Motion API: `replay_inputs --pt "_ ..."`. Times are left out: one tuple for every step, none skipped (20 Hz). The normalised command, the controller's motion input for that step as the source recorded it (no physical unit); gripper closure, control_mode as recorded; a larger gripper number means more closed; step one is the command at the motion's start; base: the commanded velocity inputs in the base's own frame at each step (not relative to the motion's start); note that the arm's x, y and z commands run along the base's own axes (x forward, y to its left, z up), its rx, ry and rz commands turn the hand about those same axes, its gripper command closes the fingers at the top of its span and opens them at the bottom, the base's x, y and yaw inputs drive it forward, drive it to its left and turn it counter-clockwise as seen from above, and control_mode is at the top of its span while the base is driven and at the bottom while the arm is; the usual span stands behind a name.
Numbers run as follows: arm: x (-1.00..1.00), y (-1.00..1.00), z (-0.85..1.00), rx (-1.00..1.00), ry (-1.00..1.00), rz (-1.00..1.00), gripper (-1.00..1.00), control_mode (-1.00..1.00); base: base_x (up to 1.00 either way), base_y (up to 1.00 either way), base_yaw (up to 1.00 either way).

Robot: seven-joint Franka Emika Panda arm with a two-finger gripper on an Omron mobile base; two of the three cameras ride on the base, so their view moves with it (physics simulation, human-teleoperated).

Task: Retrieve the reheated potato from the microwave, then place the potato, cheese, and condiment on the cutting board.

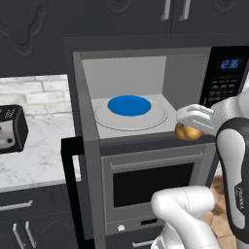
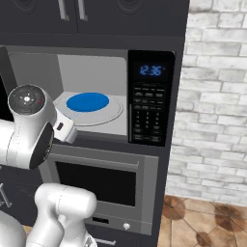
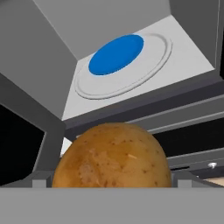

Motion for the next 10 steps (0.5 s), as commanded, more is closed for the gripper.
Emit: replay_inputs --pt "-0.32 0.0 0.0 0.0 0.0 0.0 1.0 -1.0 0.0 0.0 0.0" --pt "-0.28 0.0 0.0 0.0 0.0 0.0 1.0 -1.0 0.0 0.0 0.0" --pt "-0.15 0.0 0.0 0.0 0.0 0.0 1.0 -1.0 0.0 0.0 0.0" --pt "-0.02 0.0 0.0 0.0 0.0 0.0 1.0 -1.0 0.0 0.0 0.0" --pt "-0.03 0.0 0.03 0.0 0.0 0.0 1.0 -1.0 0.0 0.0 0.0" --pt "0.0 0.0 0.0 0.0 0.0 0.0 1.0 -1.0 0.0 0.0 0.0" --pt "0.0 0.0 0.0 0.0 0.0 0.0 1.0 -1.0 0.0 0.0 0.0" --pt "0.0 0.0 0.0 0.0 0.0 0.0 1.0 -1.0 0.0 0.0 0.0" --pt "0.0 0.0 0.0 0.0 0.0 0.0 1.0 -1.0 0.0 0.0 0.0" --pt "0.0 0.0 0.0 0.0 0.0 0.0 1.0 -1.0 0.0 0.0 0.0"
